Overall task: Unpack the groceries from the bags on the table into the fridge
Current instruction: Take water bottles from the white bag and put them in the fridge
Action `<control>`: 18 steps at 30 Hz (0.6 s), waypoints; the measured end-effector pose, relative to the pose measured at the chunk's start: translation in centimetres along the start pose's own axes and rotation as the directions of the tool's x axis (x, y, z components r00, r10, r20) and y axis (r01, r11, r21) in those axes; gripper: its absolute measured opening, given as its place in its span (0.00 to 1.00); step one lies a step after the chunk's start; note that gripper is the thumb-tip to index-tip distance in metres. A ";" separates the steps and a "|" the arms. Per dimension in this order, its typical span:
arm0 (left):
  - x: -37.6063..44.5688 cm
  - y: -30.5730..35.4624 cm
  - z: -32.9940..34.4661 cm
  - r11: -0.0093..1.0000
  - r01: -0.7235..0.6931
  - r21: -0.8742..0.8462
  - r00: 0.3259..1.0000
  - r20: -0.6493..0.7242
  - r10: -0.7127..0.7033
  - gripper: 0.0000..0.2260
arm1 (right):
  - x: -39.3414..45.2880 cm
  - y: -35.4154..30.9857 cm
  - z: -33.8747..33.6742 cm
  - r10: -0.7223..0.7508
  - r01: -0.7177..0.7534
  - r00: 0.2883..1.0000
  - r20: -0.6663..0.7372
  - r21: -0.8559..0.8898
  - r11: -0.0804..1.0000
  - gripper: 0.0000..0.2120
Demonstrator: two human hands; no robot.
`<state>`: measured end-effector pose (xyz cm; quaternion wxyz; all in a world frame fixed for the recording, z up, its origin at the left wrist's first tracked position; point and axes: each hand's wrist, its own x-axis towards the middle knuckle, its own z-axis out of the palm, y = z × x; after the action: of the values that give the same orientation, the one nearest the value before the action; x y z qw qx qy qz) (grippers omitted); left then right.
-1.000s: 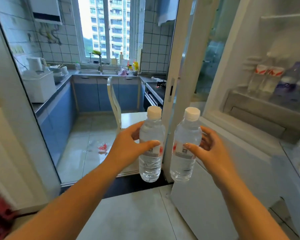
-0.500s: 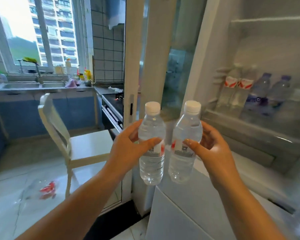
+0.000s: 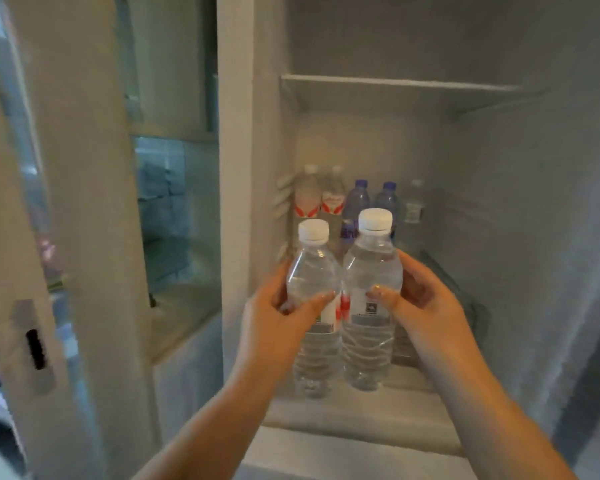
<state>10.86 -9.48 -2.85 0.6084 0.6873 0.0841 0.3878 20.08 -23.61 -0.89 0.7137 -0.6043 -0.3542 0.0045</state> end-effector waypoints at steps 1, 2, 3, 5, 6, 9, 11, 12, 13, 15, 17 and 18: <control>1.4 -0.2 0.7 1.000 -0.008 -0.017 1.000 0.018 0.009 0.20 | 1.2 0.2 -0.4 -0.013 0.013 1.000 -0.021 -0.012 1.000 0.21; 2.8 -0.4 1.5 0.999 -0.017 -0.035 0.999 0.030 0.018 0.20 | 2.4 0.4 -0.9 -0.026 0.025 0.999 -0.036 -0.020 0.999 0.21; 4.2 -0.6 2.2 0.998 -0.027 -0.054 0.999 0.038 0.029 0.21 | 3.7 0.6 -1.3 -0.037 0.036 0.998 -0.045 -0.018 0.999 0.20; 6.8 -0.9 3.7 0.994 -0.048 -0.094 0.997 0.052 0.053 0.21 | 6.1 0.9 -2.2 -0.058 0.058 0.997 -0.055 -0.011 0.998 0.20; 8.0 -1.1 4.3 0.992 -0.052 -0.112 0.997 0.059 0.059 0.21 | 7.3 1.0 -2.5 -0.067 0.066 0.996 -0.060 -0.013 0.998 0.19; 12.1 -2.0 6.4 0.987 -0.041 -0.154 0.997 0.063 0.052 0.23 | 11.1 1.7 -3.4 -0.086 0.086 0.993 -0.083 -0.002 0.996 0.19; 14.7 -2.4 7.8 0.986 -0.041 -0.159 0.999 0.021 0.045 0.23 | 13.8 2.4 -3.9 -0.096 0.097 0.991 -0.093 0.004 0.995 0.19; 15.9 -2.6 8.4 0.986 -0.054 -0.156 0.999 -0.001 0.054 0.22 | 15.0 2.8 -4.1 -0.094 0.095 0.991 -0.095 0.011 0.995 0.19; 17.1 -3.0 9.0 0.986 -0.071 -0.148 0.997 -0.020 0.069 0.21 | 16.3 3.4 -4.3 -0.084 0.087 0.992 -0.097 0.023 0.996 0.19; 19.5 -3.8 10.0 0.987 -0.092 -0.131 0.995 -0.045 0.086 0.21 | 18.5 4.7 -4.6 -0.051 0.057 0.992 -0.119 0.050 0.997 0.19; 21.7 -5.1 10.9 0.990 -0.090 -0.111 0.994 -0.066 0.084 0.25 | 20.6 6.4 -4.8 -0.012 0.021 0.990 -0.141 0.067 0.997 0.20; 22.8 -5.8 11.2 0.992 -0.083 -0.096 0.994 -0.080 0.075 0.27 | 21.6 7.3 -4.9 -0.004 0.016 0.989 -0.146 0.082 0.996 0.19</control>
<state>35.66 -3.35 2.24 0.6221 0.6438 0.0608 0.4414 41.82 -16.47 3.54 0.7622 -0.5711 -0.3035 -0.0284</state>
